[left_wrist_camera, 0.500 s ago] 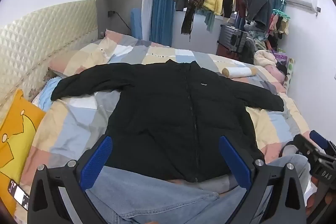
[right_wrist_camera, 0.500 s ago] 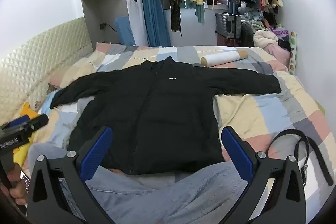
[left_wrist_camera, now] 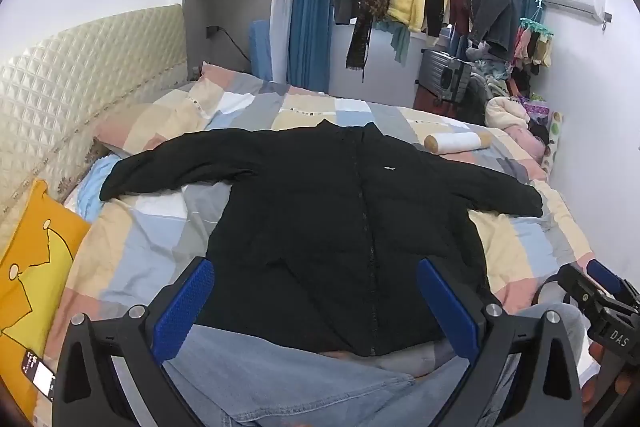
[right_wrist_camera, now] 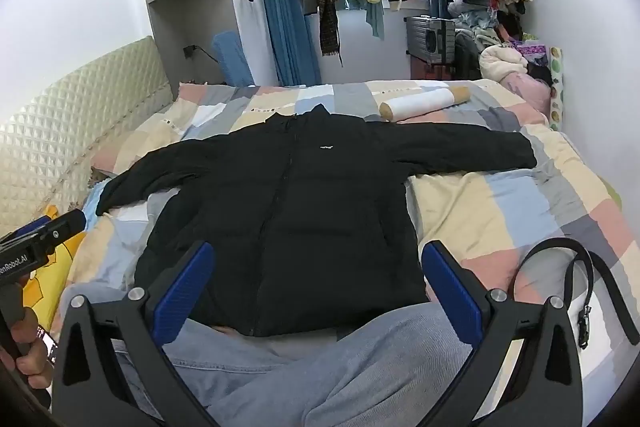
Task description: Fold large clothes
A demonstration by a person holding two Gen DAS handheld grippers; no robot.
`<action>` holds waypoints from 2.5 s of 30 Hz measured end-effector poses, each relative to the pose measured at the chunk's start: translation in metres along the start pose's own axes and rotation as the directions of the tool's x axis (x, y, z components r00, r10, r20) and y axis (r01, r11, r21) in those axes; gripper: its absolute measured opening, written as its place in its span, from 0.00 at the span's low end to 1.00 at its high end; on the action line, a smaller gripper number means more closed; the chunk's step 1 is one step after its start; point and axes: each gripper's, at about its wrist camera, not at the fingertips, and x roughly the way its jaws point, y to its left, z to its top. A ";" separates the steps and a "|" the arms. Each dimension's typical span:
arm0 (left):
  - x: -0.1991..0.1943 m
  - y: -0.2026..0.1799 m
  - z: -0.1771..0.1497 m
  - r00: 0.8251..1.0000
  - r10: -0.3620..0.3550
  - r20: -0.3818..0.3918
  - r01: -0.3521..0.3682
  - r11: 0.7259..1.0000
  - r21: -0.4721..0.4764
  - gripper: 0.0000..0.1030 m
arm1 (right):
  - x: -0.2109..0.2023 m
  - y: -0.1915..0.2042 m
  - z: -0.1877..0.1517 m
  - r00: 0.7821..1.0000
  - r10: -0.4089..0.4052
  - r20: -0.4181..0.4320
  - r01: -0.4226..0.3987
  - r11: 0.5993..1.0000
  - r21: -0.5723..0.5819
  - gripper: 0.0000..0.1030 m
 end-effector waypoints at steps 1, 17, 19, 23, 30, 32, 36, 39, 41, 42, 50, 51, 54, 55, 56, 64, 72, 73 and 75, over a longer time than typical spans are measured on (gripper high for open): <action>0.000 0.000 0.001 1.000 0.005 0.000 -0.005 1.000 -0.005 0.99 | 0.000 -0.003 0.000 1.000 0.002 -0.004 -0.002 1.000 0.006 1.00; -0.006 -0.002 -0.017 1.000 0.016 -0.008 -0.016 1.000 -0.006 0.99 | -0.002 -0.013 -0.003 1.000 0.021 -0.009 -0.021 1.000 0.011 1.00; -0.007 -0.003 -0.017 1.000 0.014 -0.007 -0.014 1.000 -0.004 0.99 | -0.003 -0.013 -0.004 1.000 0.023 -0.010 -0.023 1.000 0.008 1.00; -0.006 0.002 -0.019 1.000 0.011 0.001 -0.011 1.000 -0.005 0.99 | -0.002 -0.011 -0.004 1.000 0.013 -0.010 -0.013 1.000 -0.001 1.00; -0.004 0.001 -0.020 1.000 0.004 0.002 -0.004 1.000 -0.009 0.99 | 0.003 -0.012 -0.007 1.000 -0.004 -0.015 0.004 1.000 0.000 1.00; 0.001 0.000 -0.021 1.000 0.004 0.010 -0.004 1.000 -0.006 0.99 | 0.004 -0.013 -0.008 1.000 0.001 -0.012 -0.001 1.000 -0.004 1.00; 0.017 -0.004 -0.026 1.000 0.000 0.025 0.000 1.000 0.017 0.99 | 0.011 -0.016 -0.013 1.000 0.021 -0.001 -0.021 1.000 -0.008 1.00; 0.028 -0.005 -0.032 0.999 0.022 0.044 -0.023 0.999 0.023 0.99 | 0.023 -0.017 -0.017 1.000 0.015 0.002 -0.015 1.000 -0.007 1.00; 0.036 -0.009 -0.034 0.999 0.032 0.041 -0.033 0.999 0.027 0.99 | 0.030 -0.021 -0.020 1.000 0.029 0.001 -0.029 1.000 0.009 1.00; 0.039 -0.009 -0.035 0.998 0.045 0.047 -0.046 0.998 0.036 0.99 | 0.032 -0.021 -0.021 0.999 0.033 0.000 -0.033 0.999 0.011 1.00; 0.046 -0.013 -0.037 0.998 0.055 0.041 -0.056 0.998 0.035 0.99 | 0.044 -0.028 -0.027 1.000 0.005 -0.018 -0.005 1.000 -0.014 1.00; 0.045 -0.013 -0.037 0.998 0.050 0.043 -0.051 0.998 0.032 0.99 | 0.045 -0.030 -0.029 1.000 0.000 -0.020 0.000 1.000 -0.010 1.00; 0.043 -0.017 -0.039 0.997 0.061 0.054 -0.063 0.997 0.038 0.99 | 0.047 -0.032 -0.032 1.000 0.012 -0.026 -0.012 1.000 -0.007 1.00; 0.043 -0.019 -0.039 0.997 0.062 0.054 -0.064 0.997 0.043 0.99 | 0.046 -0.033 -0.033 1.000 0.011 -0.025 -0.011 1.000 -0.007 1.00; 0.044 -0.020 -0.040 0.997 0.059 0.054 -0.062 0.997 0.047 0.99 | 0.045 -0.034 -0.032 1.000 0.011 -0.022 -0.012 1.000 -0.009 1.00; 0.043 -0.022 -0.041 0.998 0.049 0.049 -0.051 0.998 0.045 0.99 | 0.043 -0.037 -0.030 1.000 0.006 -0.007 -0.006 1.000 -0.005 1.00; 0.047 -0.028 -0.027 0.999 0.026 0.042 -0.028 0.999 0.046 0.99 | 0.051 -0.046 -0.024 1.000 0.017 -0.010 -0.017 1.000 -0.007 1.00; 0.046 -0.030 -0.023 0.999 0.015 0.049 -0.017 0.999 0.043 0.99 | 0.052 -0.048 -0.021 1.000 0.020 -0.007 -0.020 1.000 -0.005 1.00; 0.044 -0.033 -0.011 0.998 -0.002 0.069 0.000 0.999 0.037 0.99 | 0.052 -0.051 -0.013 0.999 0.030 0.019 -0.029 1.000 -0.011 1.00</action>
